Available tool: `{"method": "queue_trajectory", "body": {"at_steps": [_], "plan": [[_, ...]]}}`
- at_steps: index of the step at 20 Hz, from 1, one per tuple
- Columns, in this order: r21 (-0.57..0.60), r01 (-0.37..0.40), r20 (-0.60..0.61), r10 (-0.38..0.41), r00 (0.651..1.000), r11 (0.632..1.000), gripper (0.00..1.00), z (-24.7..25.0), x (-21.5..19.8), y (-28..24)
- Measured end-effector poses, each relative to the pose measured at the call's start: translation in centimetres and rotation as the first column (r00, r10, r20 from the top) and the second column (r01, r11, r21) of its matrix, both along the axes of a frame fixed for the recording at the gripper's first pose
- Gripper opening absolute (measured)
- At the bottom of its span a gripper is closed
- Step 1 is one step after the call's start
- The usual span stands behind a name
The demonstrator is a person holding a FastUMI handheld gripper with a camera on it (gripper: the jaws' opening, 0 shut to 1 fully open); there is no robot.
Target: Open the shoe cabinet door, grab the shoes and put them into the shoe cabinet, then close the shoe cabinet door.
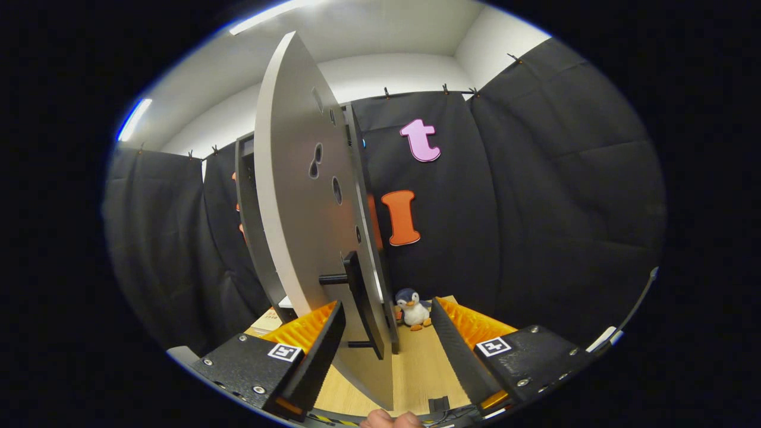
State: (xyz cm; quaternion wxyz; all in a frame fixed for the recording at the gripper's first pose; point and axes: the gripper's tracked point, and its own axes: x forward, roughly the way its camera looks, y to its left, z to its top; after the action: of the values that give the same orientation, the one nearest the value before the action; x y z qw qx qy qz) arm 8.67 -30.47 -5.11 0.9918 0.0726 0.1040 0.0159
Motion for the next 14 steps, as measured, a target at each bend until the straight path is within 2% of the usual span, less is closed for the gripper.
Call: {"method": "queue_trajectory", "body": {"at_steps": [3, 7, 14], "plan": [[-0.004, 0.032, -0.007, -0.032, 0.999, 0.999, 0.91, -0.1, -0.2, 1.9], [0.000, 0.025, -0.022, -0.025, 0.999, 1.000, 0.91, -0.2, -0.2, 6.2], [-0.038, 0.055, -0.021, -0.055, 0.998, 0.998, 0.91, -0.2, 1.0, 13.1]]}}
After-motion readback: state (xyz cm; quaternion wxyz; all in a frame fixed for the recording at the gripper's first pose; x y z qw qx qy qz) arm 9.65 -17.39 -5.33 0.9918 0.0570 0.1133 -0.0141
